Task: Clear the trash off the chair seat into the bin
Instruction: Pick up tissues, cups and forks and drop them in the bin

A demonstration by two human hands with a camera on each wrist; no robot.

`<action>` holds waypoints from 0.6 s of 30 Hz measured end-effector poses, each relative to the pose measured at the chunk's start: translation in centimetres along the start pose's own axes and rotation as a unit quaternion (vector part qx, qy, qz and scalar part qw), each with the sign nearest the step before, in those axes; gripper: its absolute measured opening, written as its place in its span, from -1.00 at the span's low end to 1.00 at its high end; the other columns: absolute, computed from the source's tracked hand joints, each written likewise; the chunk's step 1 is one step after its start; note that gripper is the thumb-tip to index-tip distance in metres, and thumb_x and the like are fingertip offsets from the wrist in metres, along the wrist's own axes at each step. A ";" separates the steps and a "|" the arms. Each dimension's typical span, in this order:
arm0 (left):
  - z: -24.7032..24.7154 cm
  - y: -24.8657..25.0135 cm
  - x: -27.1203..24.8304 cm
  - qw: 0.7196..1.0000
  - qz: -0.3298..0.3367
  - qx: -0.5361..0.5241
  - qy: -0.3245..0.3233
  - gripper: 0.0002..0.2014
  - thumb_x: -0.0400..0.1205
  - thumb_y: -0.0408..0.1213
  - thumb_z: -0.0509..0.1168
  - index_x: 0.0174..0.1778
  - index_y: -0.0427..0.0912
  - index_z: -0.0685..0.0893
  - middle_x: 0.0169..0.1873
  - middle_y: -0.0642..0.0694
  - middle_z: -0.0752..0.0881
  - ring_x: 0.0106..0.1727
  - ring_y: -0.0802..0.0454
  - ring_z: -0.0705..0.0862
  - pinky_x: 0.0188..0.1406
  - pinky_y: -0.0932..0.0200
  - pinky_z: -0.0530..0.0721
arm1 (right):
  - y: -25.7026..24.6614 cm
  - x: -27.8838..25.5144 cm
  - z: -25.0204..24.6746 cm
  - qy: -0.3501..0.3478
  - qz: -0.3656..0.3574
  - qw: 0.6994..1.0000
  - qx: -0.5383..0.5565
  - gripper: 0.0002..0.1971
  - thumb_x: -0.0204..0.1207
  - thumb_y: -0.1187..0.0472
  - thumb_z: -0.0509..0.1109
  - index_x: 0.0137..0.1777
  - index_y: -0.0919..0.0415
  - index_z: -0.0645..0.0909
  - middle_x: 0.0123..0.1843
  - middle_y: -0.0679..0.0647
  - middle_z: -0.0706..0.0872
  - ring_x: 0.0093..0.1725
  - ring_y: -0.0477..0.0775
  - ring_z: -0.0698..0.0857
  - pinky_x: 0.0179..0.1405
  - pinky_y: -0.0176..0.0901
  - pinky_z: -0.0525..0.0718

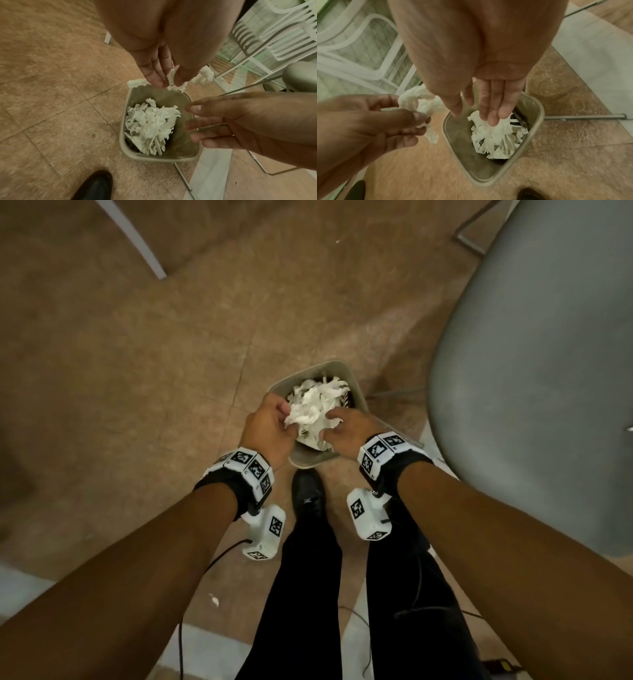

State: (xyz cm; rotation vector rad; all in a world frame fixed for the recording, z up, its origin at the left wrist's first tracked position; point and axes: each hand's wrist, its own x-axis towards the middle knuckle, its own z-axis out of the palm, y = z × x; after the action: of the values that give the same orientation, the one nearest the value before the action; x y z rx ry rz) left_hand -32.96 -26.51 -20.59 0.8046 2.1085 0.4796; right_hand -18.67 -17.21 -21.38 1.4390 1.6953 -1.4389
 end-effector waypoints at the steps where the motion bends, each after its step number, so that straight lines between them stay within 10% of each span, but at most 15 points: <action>1: 0.2 -0.1 0.0 1.000 -0.006 0.000 -0.012 -0.77 0.52 -0.37 0.40 0.02 -0.09 0.54 -0.27 0.04 0.66 -0.30 0.07 0.67 -0.22 0.16 0.64 | 0.1 0.1 0.3 -0.006 -0.002 1.000 -0.001 -0.53 0.51 -0.05 0.41 0.44 -0.14 0.55 0.34 0.05 0.75 0.24 0.13 0.73 0.29 -0.03 0.68; 10: 0.4 4.5 0.3 0.984 0.003 0.130 -0.124 -0.50 0.57 -0.35 0.32 0.47 -0.15 0.49 0.25 -0.09 0.68 0.23 -0.12 0.67 0.17 0.11 0.60 | -0.7 -4.0 -4.8 0.017 -0.085 0.990 0.108 -0.76 0.59 0.15 0.35 0.23 0.00 0.65 -0.03 0.01 0.79 0.00 0.09 0.76 0.11 -0.06 0.71; 18: 2.2 18.7 3.2 0.975 0.134 0.153 -0.086 -0.70 0.59 -0.32 0.19 0.24 -0.15 0.59 -0.16 -0.12 0.73 -0.09 -0.20 0.72 0.01 -0.02 0.72 | 5.8 -11.3 -23.8 0.255 -0.112 0.929 0.245 -0.88 0.54 0.18 0.36 -0.06 -0.01 0.72 -0.20 0.04 0.83 -0.23 0.04 0.81 -0.10 -0.12 0.80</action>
State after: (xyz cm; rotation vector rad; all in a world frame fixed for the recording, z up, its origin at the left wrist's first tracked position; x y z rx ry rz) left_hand -25.61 -10.62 -12.96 1.2715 1.9460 0.2147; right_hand -3.64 -0.62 -6.23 2.0913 1.9371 -1.8204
